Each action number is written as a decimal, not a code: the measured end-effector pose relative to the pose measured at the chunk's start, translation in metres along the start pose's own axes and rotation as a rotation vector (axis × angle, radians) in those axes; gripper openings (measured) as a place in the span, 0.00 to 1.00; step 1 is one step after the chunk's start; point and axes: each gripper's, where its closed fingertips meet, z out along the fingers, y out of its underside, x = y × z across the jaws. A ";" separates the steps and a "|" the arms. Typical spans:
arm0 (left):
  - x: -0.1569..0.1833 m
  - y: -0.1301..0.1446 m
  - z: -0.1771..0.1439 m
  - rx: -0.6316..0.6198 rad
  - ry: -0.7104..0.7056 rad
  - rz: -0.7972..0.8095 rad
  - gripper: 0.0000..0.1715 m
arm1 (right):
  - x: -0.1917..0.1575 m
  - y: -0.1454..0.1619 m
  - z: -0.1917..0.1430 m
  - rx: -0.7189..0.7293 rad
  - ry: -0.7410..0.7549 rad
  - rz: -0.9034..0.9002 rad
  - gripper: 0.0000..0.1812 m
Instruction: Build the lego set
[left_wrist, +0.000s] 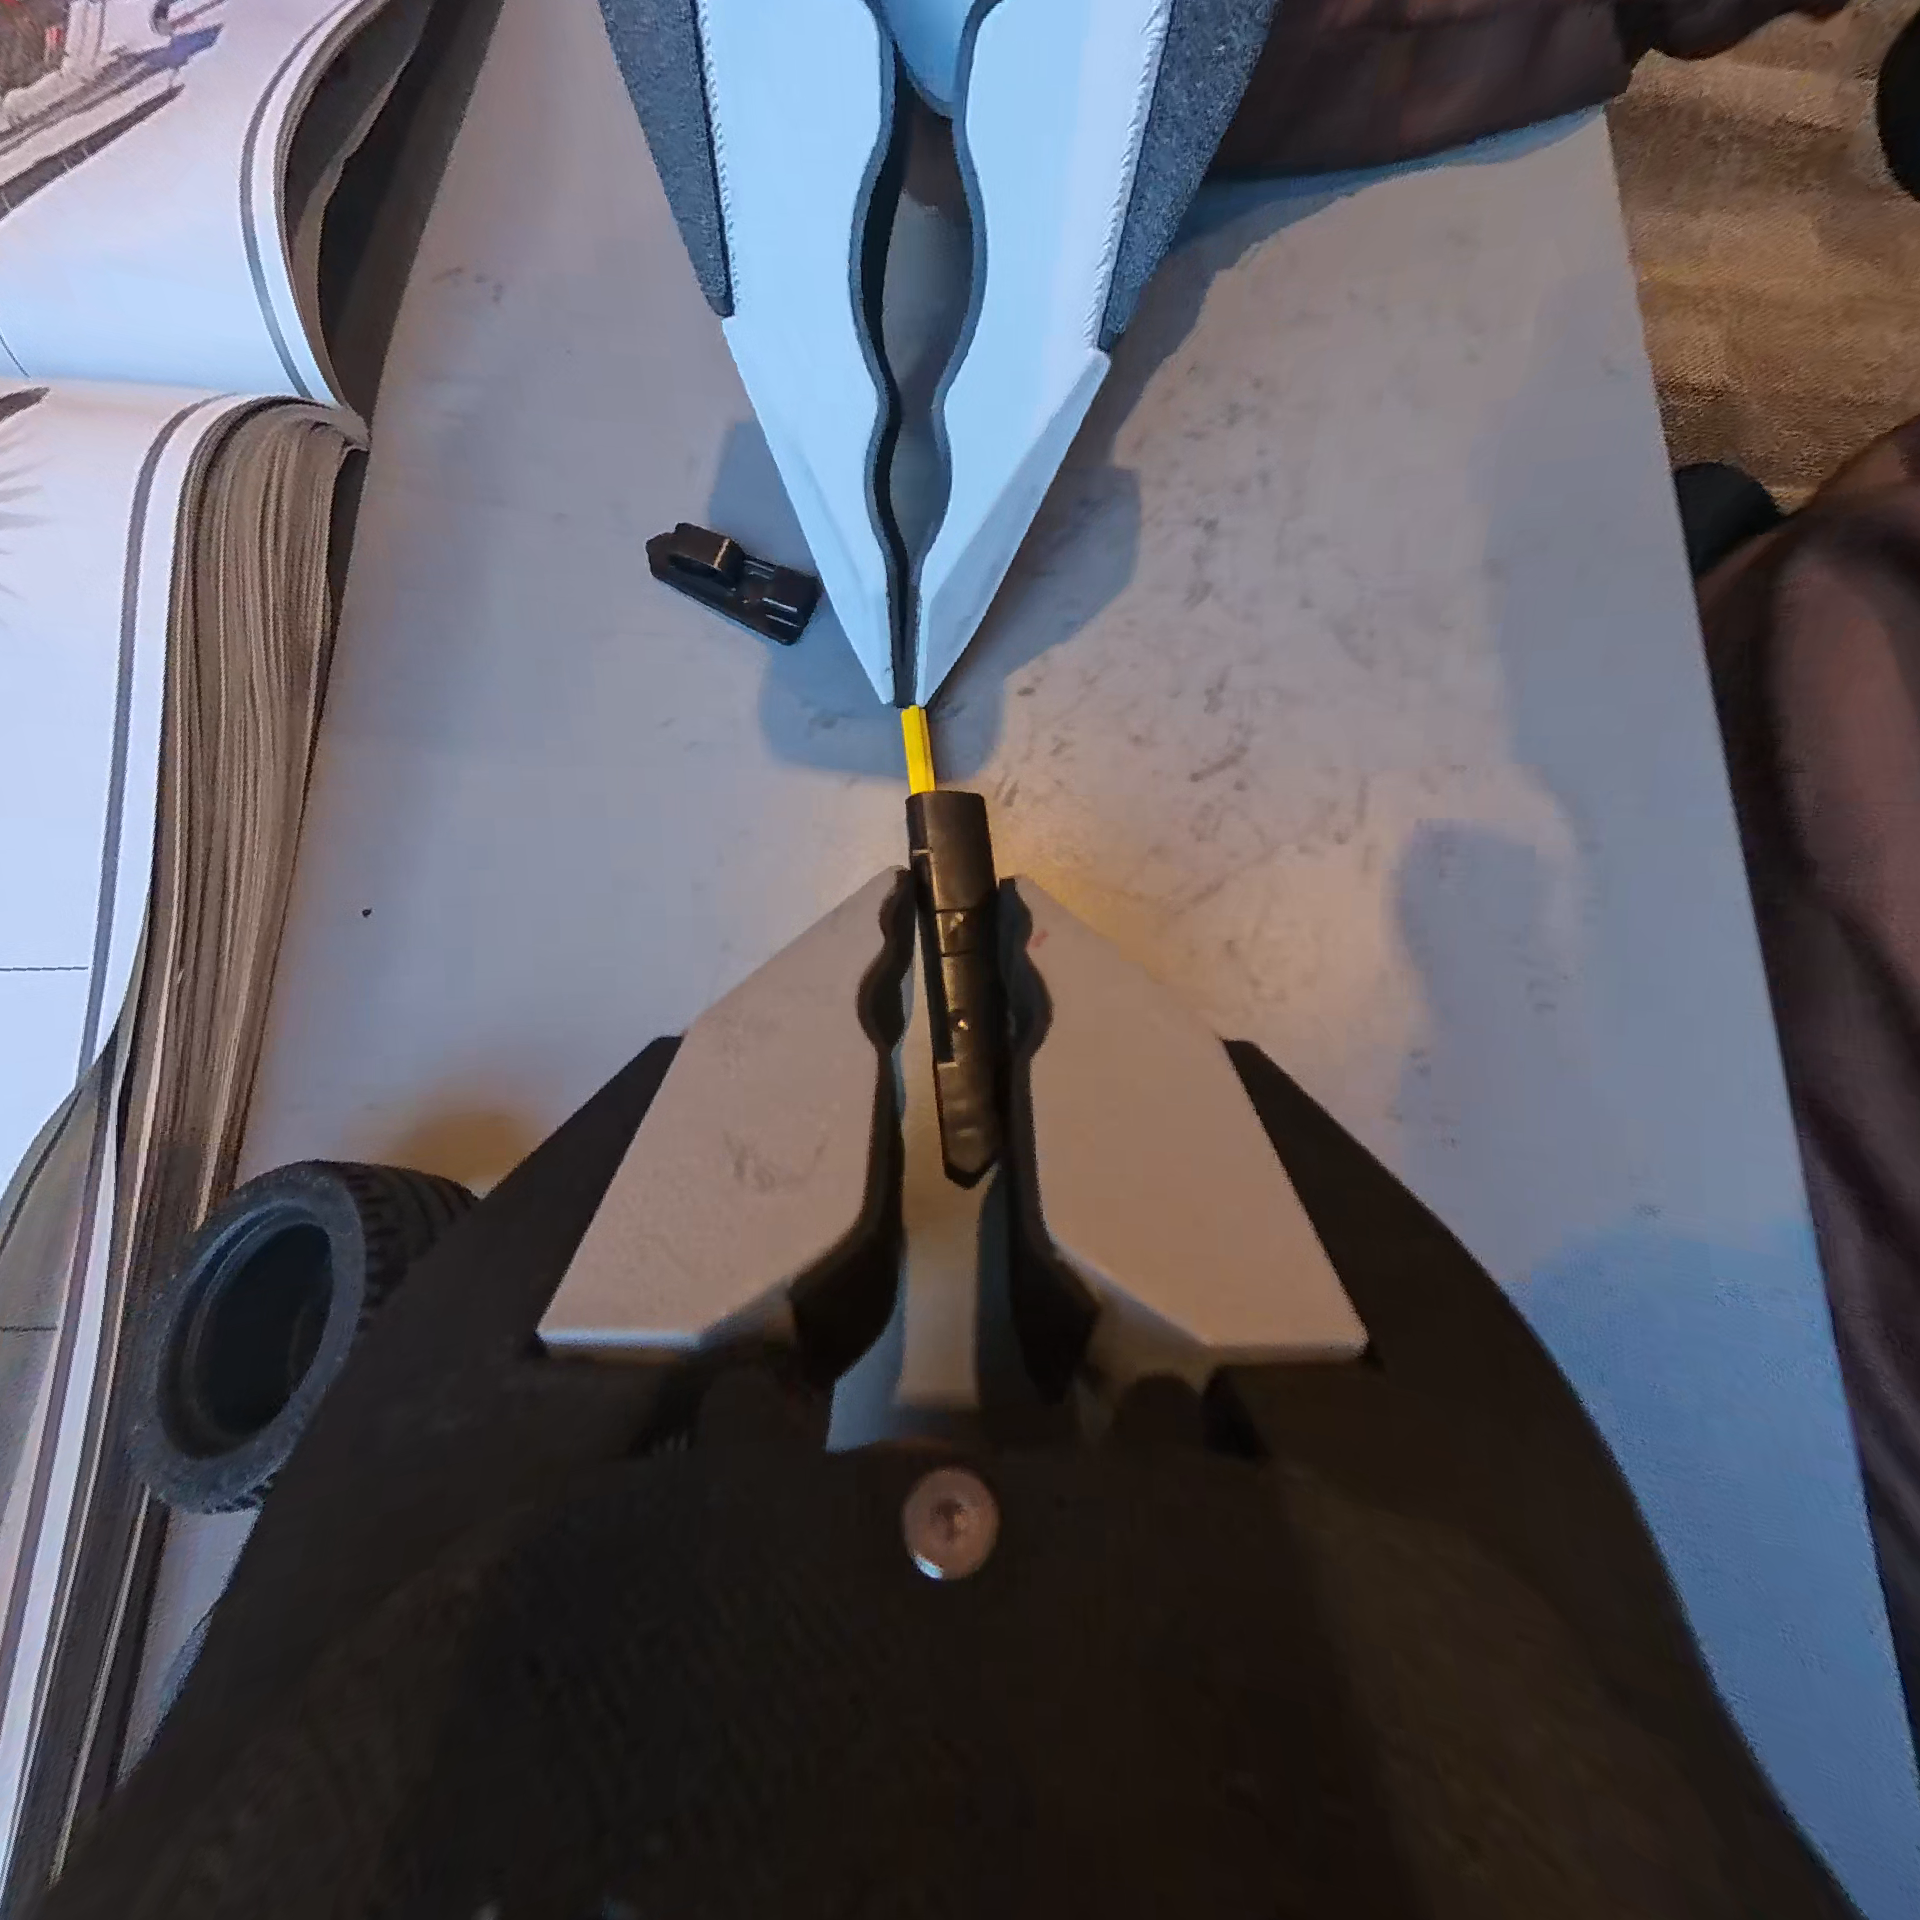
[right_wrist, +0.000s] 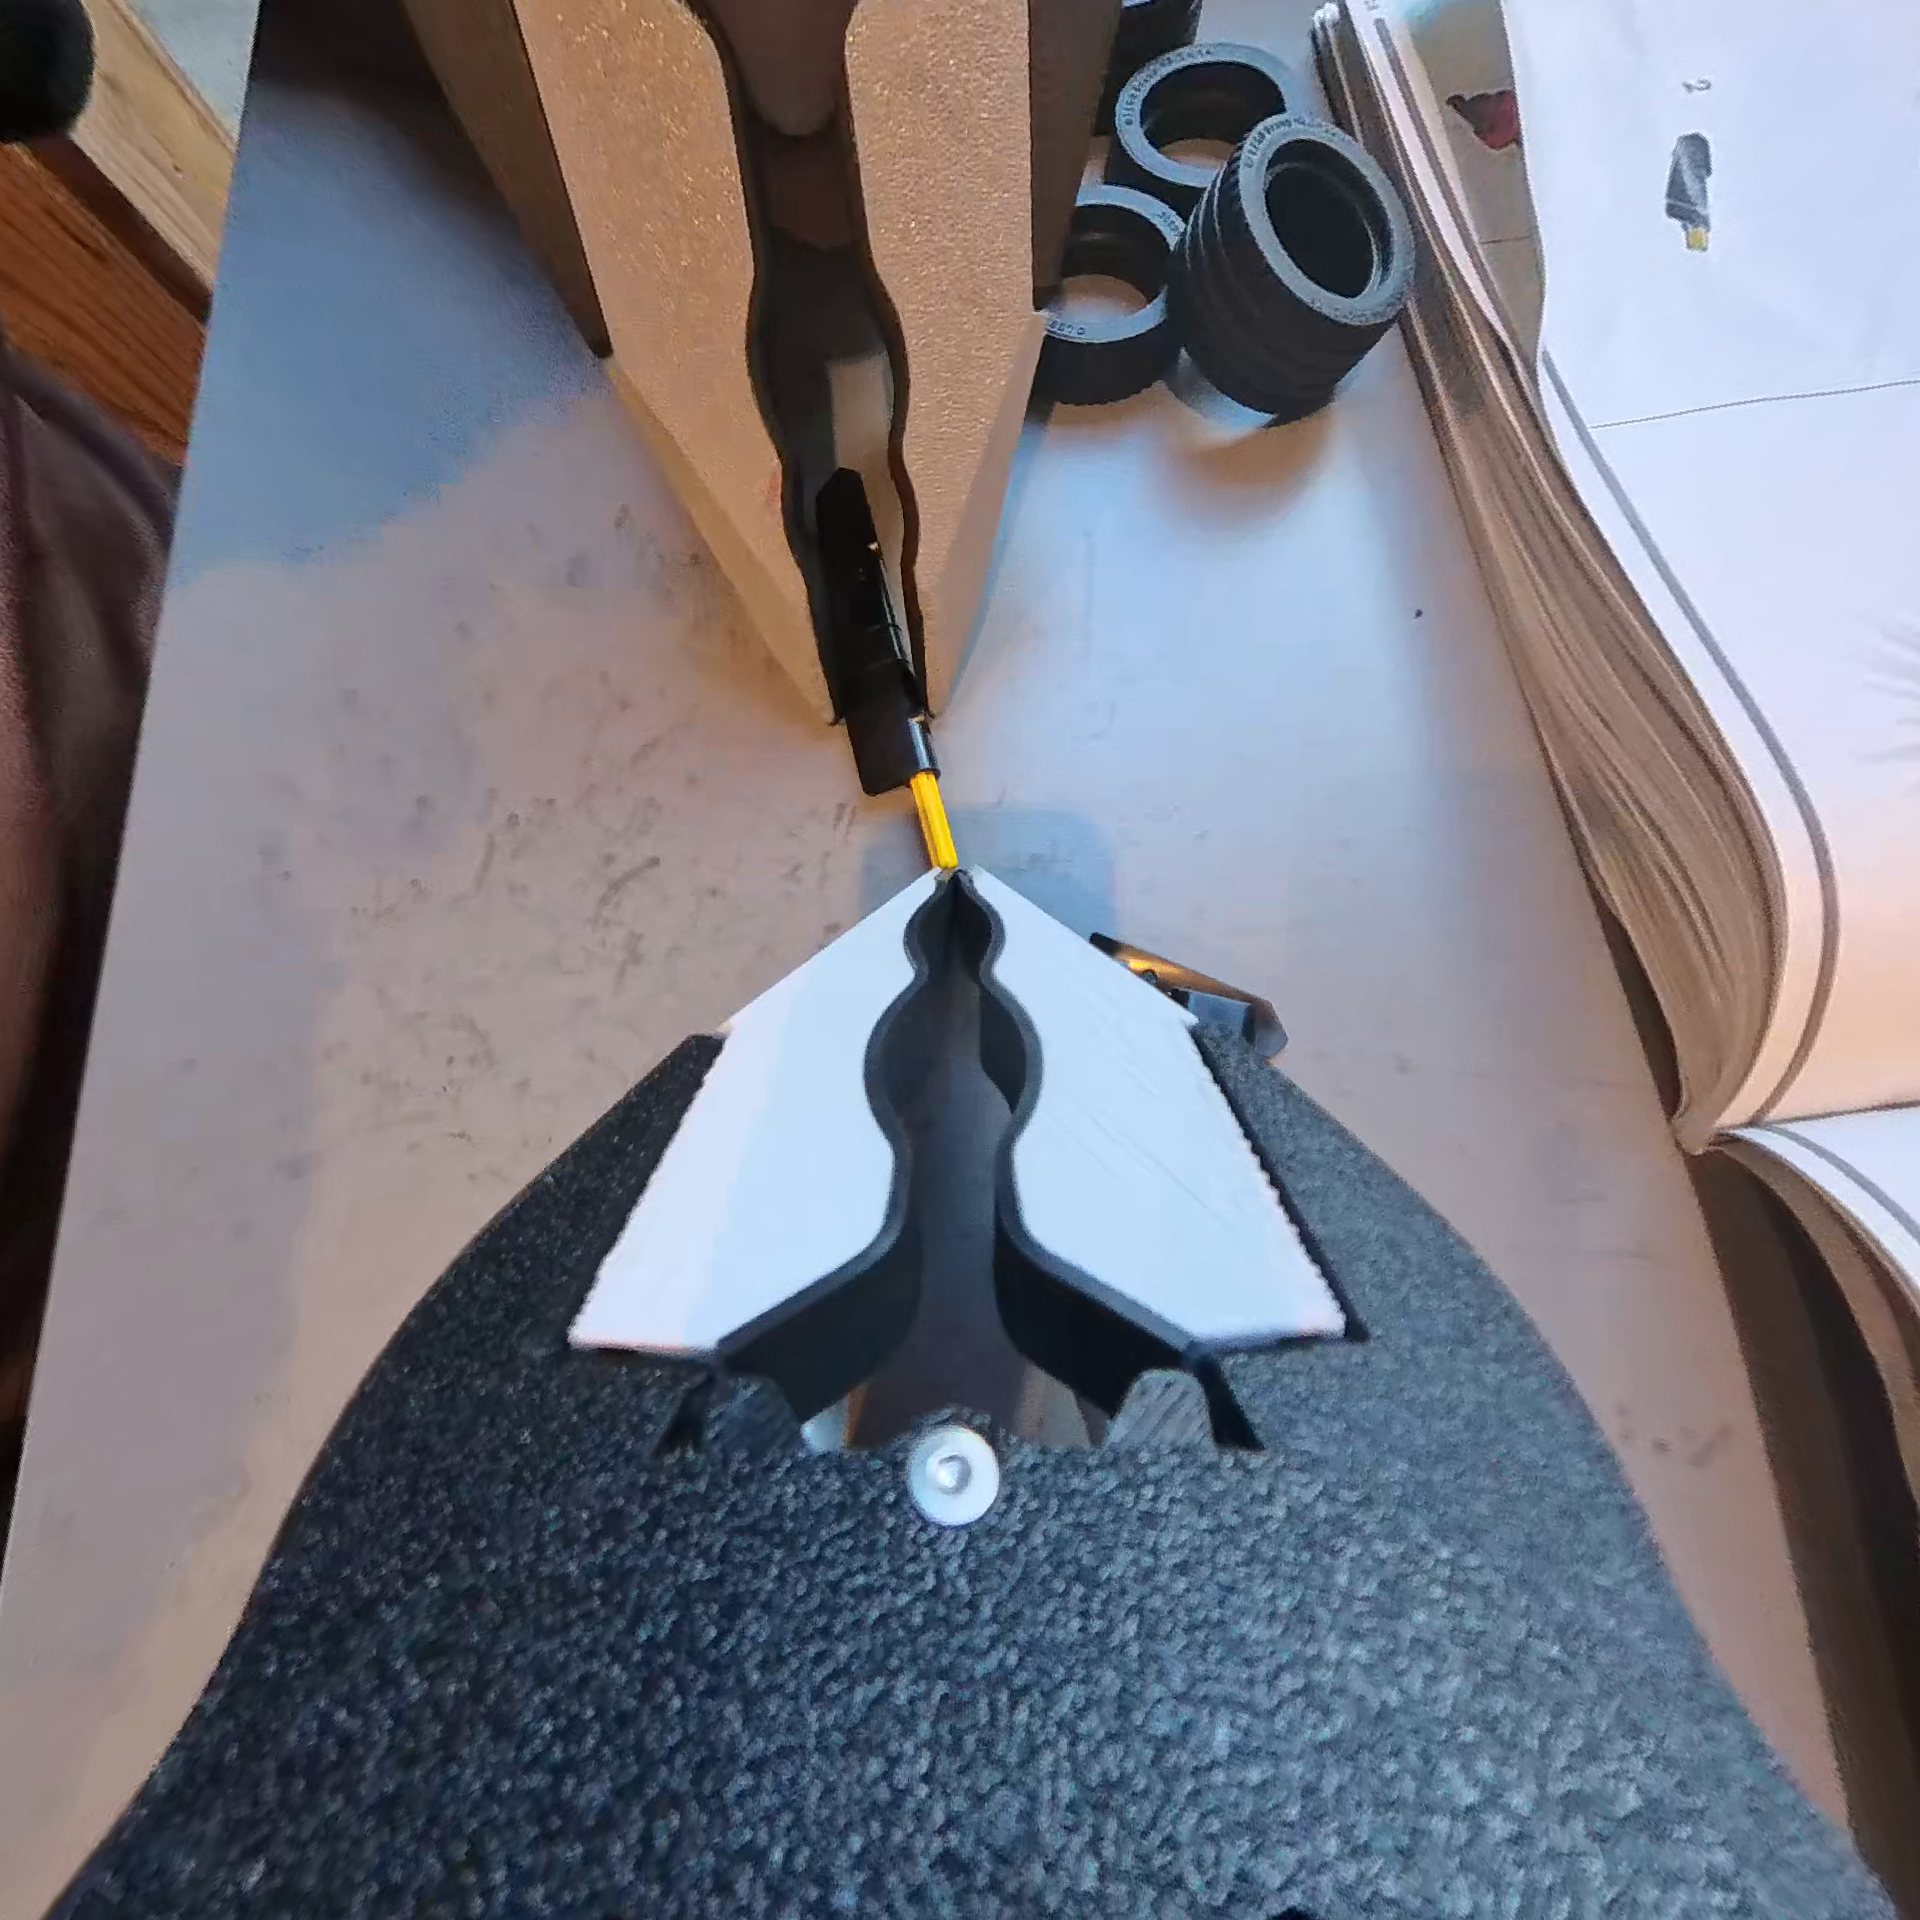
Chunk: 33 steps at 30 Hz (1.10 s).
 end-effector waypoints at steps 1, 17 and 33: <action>0.000 0.000 0.000 0.000 -0.001 0.001 0.07 | 0.000 0.000 0.000 0.000 -0.001 0.003 0.00; -0.004 -0.003 0.003 -0.002 -0.026 -0.006 0.07 | 0.005 -0.001 0.000 0.008 -0.028 0.079 0.00; -0.004 -0.003 0.002 0.001 -0.021 -0.009 0.08 | 0.066 0.008 -0.052 0.181 0.183 0.219 0.00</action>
